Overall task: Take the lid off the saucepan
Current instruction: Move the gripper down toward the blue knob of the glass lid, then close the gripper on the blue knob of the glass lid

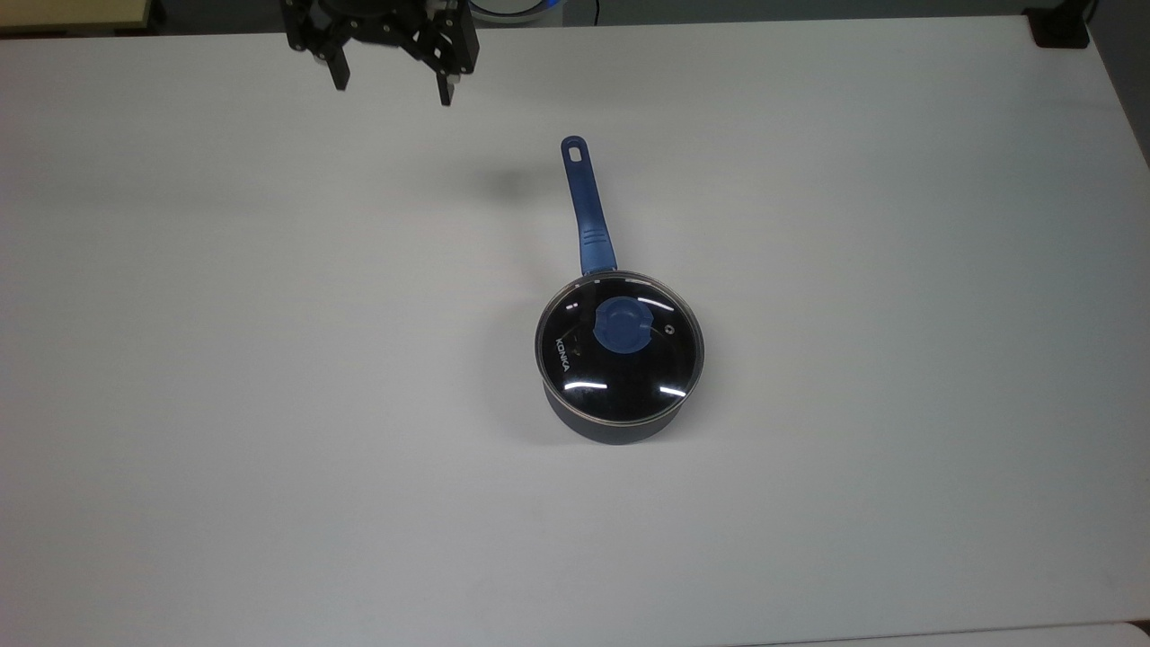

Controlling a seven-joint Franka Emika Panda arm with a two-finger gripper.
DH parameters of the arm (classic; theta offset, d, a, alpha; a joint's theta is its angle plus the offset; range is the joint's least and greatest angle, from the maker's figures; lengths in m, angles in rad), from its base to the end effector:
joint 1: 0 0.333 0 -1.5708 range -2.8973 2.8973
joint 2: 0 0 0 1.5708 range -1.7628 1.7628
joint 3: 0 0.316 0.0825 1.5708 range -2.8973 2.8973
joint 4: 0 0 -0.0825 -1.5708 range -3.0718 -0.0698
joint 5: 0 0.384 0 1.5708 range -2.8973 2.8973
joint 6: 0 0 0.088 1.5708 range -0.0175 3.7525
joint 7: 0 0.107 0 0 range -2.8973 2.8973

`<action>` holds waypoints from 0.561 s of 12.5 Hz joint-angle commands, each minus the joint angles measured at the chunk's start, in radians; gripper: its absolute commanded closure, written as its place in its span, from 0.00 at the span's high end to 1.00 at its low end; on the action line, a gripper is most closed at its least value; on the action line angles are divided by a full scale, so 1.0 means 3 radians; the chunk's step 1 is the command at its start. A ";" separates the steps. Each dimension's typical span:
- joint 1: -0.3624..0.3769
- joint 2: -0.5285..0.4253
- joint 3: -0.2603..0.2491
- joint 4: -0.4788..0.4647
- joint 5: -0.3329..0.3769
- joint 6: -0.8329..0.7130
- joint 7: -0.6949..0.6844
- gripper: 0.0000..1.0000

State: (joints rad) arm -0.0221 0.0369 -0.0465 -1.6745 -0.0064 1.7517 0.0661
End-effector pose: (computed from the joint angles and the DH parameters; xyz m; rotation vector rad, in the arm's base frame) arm 0.5767 -0.0398 0.5703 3.1259 -0.2091 0.0632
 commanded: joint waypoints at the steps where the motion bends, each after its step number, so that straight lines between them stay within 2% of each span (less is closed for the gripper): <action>1: 0.0002 0.0321 0.0057 0.0401 0.0098 0.0031 0.0045 1.00; 2: 0.0063 0.0367 0.0068 0.0422 0.0083 0.0102 0.0172 1.00; 5: 0.0563 0.0648 0.0063 0.0422 0.0042 0.0577 0.0622 1.00; 7: 0.0763 0.0923 0.0063 0.0636 0.0042 0.0696 0.0812 1.00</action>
State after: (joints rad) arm 0.1494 0.2196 -0.0188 -1.5661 0.0042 1.9293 0.2409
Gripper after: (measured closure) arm 0.000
